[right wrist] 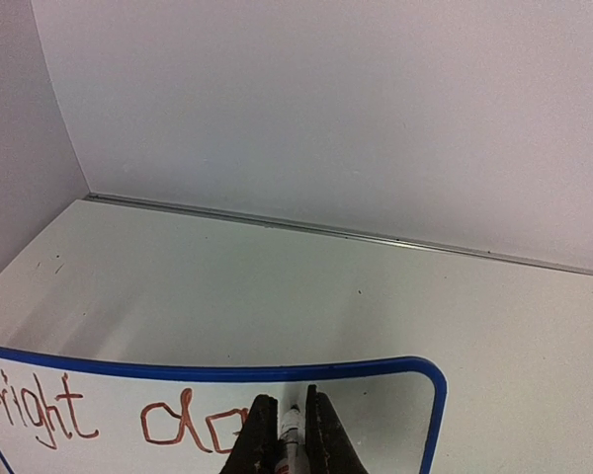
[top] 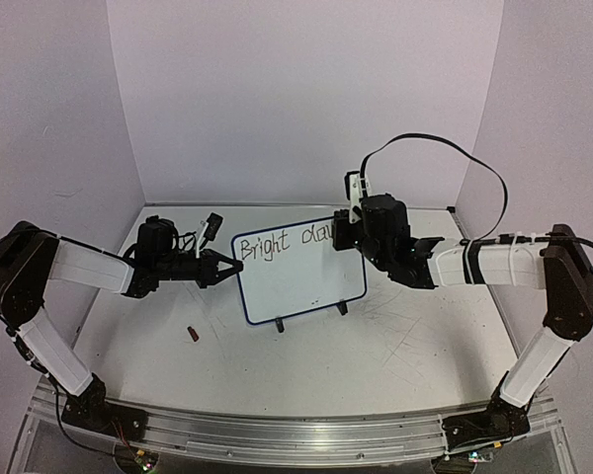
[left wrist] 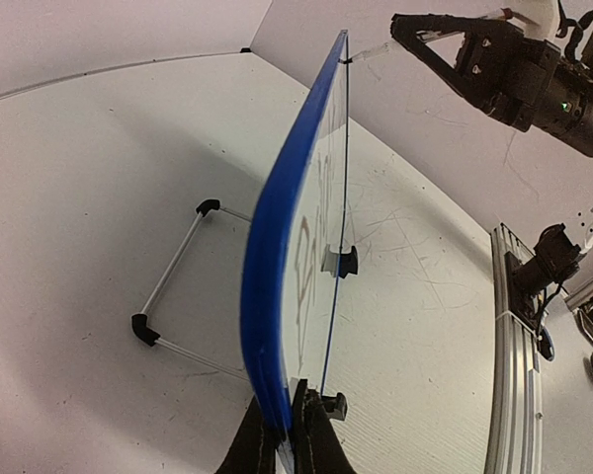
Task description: Write a sentence on the whiteboard
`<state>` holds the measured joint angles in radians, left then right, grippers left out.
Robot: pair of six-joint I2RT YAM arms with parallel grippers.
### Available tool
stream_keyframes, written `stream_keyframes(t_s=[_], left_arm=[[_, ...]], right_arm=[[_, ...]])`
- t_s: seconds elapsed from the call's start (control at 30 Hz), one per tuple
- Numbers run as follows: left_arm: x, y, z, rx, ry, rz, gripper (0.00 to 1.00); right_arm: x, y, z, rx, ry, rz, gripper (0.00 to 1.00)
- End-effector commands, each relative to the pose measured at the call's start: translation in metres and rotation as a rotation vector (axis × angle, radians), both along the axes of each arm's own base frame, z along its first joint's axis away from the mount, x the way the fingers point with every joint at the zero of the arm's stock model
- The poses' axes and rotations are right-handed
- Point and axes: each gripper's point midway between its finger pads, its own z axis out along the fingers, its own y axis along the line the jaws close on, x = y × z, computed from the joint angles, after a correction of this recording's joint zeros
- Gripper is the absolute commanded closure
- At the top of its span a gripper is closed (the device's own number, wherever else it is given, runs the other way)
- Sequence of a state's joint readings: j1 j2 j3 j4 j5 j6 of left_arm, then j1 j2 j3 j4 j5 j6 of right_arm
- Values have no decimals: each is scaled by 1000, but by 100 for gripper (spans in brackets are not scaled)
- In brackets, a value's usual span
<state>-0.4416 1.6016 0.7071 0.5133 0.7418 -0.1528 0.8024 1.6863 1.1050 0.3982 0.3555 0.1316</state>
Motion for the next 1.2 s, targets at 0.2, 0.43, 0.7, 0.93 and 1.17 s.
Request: stream_keyframes(t_s=[0.2,0.43,0.7,0.93,1.17], left_arm=[[19,6,14,44,-126,61,100],[20,6,15,43,-128,61,100],[20,6,14,43,-126,62,100],[20,6,14,44,-124,61,100],[20,7,12,48,-123,66,100]], right_arm=[[-7,-6,-15,3,50,4,100],[-13,-6,-34,-5,94,13,100],[-20,0,-44,-8,119,31,100],[-25,13,-46,-2,129,65,100],[-26,21,1,92,48,86,100]])
